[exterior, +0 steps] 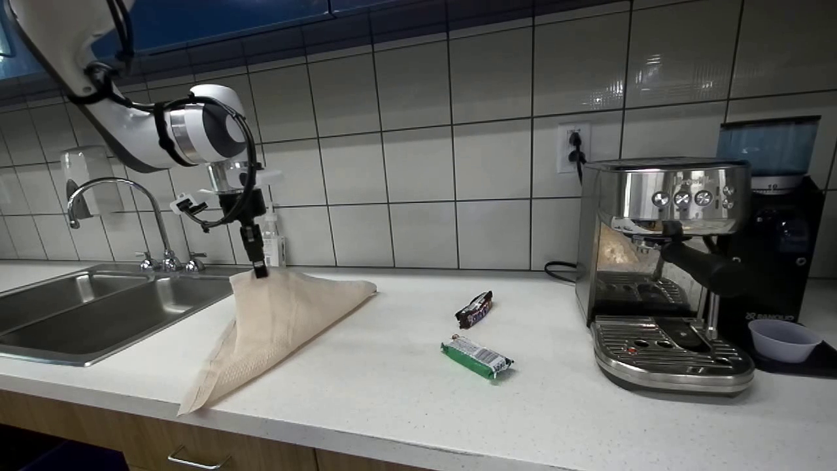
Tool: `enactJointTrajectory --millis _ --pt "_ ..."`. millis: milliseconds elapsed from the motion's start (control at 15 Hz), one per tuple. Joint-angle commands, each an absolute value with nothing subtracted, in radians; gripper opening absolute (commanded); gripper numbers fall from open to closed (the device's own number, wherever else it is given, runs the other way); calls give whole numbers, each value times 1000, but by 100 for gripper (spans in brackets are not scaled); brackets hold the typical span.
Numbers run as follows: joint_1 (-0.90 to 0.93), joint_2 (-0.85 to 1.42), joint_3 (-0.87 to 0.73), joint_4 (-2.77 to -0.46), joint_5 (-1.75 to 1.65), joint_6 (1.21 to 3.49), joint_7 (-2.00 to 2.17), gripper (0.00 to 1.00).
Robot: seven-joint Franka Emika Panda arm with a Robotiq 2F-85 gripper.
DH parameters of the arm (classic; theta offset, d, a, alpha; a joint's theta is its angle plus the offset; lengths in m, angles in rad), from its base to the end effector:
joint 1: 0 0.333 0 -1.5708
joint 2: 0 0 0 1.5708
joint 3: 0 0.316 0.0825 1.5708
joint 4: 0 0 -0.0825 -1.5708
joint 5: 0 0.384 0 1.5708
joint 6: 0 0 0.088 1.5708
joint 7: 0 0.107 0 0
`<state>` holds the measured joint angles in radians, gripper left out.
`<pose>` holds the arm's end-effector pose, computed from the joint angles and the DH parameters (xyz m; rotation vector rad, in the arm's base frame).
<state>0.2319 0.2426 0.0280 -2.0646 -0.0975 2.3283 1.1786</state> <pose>0.5670 0.1487 0.3181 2.8272 -1.2852 0.0913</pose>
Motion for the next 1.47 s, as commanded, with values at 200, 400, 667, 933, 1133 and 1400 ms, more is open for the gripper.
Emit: enactJointTrajectory --millis 200,400,667,933,1133,1400 --pt "259 248 58 -2016 -99 2245 1305 1" --pt "270 251 63 -2007 -103 2232 1338 1" --pt "273 269 72 -1988 -99 2205 1369 1" --pt "276 293 79 -1962 -93 2190 1384 1" --pt "281 308 80 -1942 -89 2179 1400 1" --pt "289 316 81 -1930 -87 2174 1424 1"
